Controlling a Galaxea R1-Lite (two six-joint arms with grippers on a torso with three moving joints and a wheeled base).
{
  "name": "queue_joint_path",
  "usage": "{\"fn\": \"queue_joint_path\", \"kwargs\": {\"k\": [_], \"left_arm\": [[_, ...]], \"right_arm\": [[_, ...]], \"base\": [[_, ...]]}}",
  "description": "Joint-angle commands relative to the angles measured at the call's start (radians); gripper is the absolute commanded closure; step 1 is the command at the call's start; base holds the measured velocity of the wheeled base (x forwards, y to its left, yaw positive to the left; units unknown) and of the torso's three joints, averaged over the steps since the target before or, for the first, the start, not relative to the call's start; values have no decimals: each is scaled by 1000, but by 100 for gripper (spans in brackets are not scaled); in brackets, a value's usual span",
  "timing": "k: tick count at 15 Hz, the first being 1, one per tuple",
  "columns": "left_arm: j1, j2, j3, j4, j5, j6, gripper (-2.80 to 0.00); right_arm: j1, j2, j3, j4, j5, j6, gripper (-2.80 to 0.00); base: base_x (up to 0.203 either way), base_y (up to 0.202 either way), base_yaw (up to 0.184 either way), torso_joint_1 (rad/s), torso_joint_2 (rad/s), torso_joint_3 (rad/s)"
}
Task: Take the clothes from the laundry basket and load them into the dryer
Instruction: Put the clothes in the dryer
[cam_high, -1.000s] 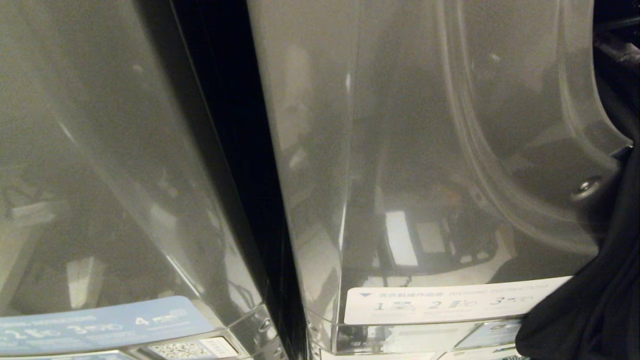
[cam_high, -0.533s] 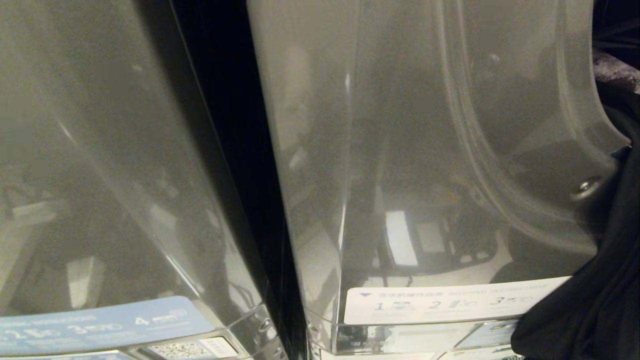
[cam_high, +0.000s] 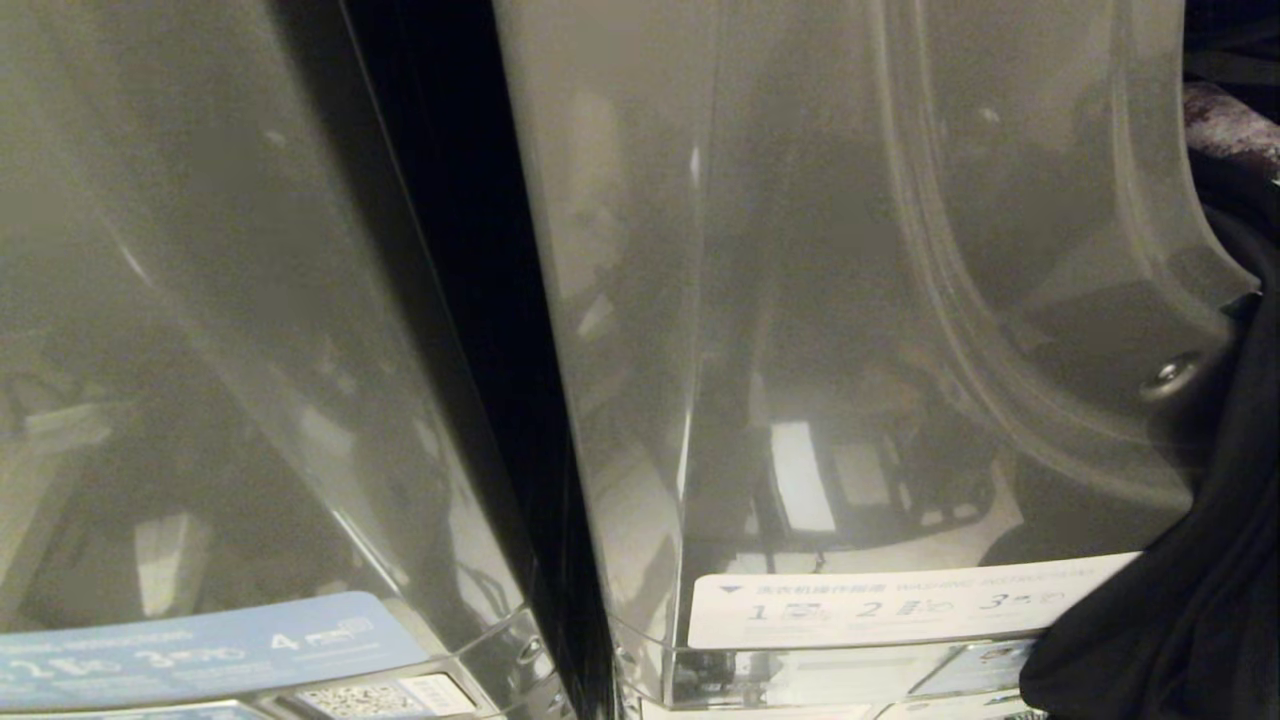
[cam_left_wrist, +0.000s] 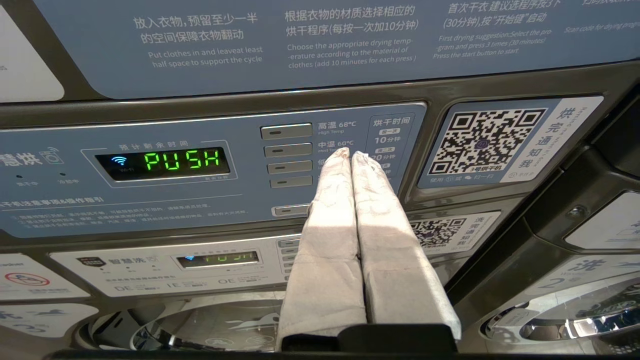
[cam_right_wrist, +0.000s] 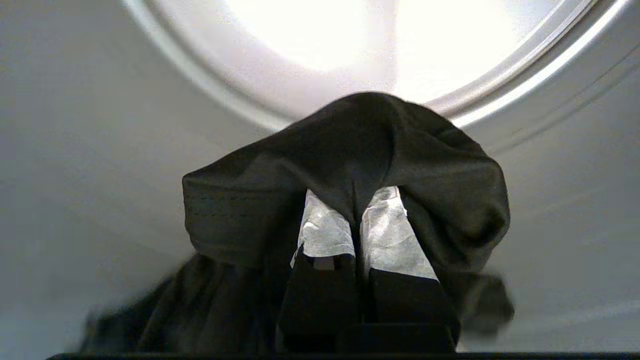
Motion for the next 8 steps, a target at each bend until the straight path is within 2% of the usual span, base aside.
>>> {"fn": "queue_joint_path", "kwargs": {"k": [1, 4, 7, 8], "left_arm": [[0, 0, 0, 0, 1, 1, 0], [0, 0, 0, 0, 1, 1, 0], [0, 0, 0, 0, 1, 1, 0], [0, 0, 0, 0, 1, 1, 0]], "right_arm": [[4, -36, -1, 97, 2, 0, 0], [29, -72, -1, 150, -1, 4, 0], [53, -86, 0, 177, 0, 68, 0], [53, -83, 2, 172, 0, 71, -118]], "base": [[0, 0, 0, 0, 0, 0], [0, 0, 0, 0, 0, 0], [0, 0, 0, 0, 0, 0], [0, 0, 0, 0, 0, 0]]}}
